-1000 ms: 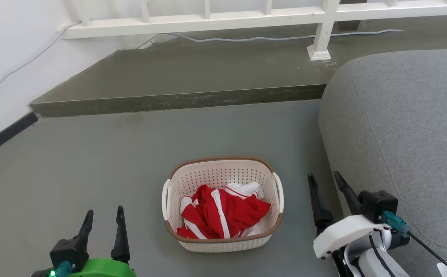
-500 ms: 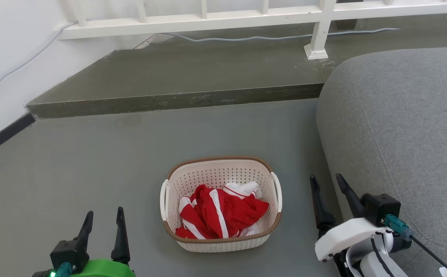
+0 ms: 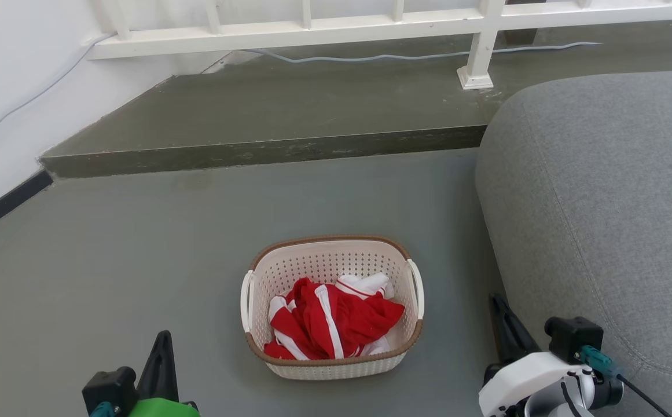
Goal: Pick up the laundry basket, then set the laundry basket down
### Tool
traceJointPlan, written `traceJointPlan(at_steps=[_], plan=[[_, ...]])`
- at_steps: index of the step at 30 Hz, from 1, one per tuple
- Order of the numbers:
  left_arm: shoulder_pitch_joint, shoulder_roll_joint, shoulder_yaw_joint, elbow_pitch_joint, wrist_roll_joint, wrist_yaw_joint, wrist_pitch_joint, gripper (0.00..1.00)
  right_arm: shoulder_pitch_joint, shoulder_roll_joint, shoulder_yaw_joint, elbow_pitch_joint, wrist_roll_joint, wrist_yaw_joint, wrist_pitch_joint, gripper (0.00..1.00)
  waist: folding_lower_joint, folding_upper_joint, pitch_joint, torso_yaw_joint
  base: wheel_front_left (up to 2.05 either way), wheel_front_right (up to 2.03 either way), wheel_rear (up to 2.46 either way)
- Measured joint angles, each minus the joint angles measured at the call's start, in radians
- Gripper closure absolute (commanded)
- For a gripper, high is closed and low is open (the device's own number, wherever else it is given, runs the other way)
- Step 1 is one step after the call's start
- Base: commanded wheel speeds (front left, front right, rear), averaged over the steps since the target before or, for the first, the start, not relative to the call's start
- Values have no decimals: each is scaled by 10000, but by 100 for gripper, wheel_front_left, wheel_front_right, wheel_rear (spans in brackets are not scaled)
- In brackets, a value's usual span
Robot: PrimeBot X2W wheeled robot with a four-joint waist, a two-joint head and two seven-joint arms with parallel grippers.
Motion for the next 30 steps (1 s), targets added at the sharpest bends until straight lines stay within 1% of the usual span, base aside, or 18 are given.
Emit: traceJointPlan(at_steps=[5, 7, 8, 12, 14, 19, 21, 26, 30], plan=[[0, -6, 69, 8, -545, -111, 121, 100, 7, 4, -54, -134, 431, 86, 0, 100, 0, 0, -3, 5, 0, 0, 0], [-1, -8, 127, 8, -757, -121, 176, 100, 8, 6, -100, -190, 727, 102, 35, 100, 0, 0, -3, 7, 0, 0, 0], [-1, -10, 159, 10, -884, -140, 219, 100, 8, 6, -128, -211, 853, 163, 46, 100, 0, 0, -4, 8, 0, 0, 0], [-5, -15, 265, 12, -1499, -217, 351, 100, 8, 17, -274, -257, 1471, 178, 161, 100, 0, 0, -5, 14, 0, 0, 0], [-7, -17, 291, 12, -1852, -247, 441, 100, 7, 17, -395, -278, 1783, 261, 224, 100, 0, 0, -6, 18, 0, 0, 0], [-15, -35, 382, 12, -2380, -374, 616, 100, 5, 29, -591, -311, 2343, 267, 353, 100, 0, 0, -8, 26, 0, 0, 0], [-18, -40, 431, 12, -2550, -395, 646, 100, 4, 35, -683, -330, 2608, 349, 445, 100, 0, 0, -8, 29, 0, 0, 0], [-31, -42, 598, 15, -3104, -483, 830, 100, -2, 23, -857, -349, 3193, 370, 585, 100, 0, 0, -11, 37, 0, 0, 0], [-56, -48, 667, 19, -3517, -564, 961, 100, -8, 4, -1014, -366, 3655, 468, 711, 100, 0, 0, -13, 42, 0, 0, 0]])
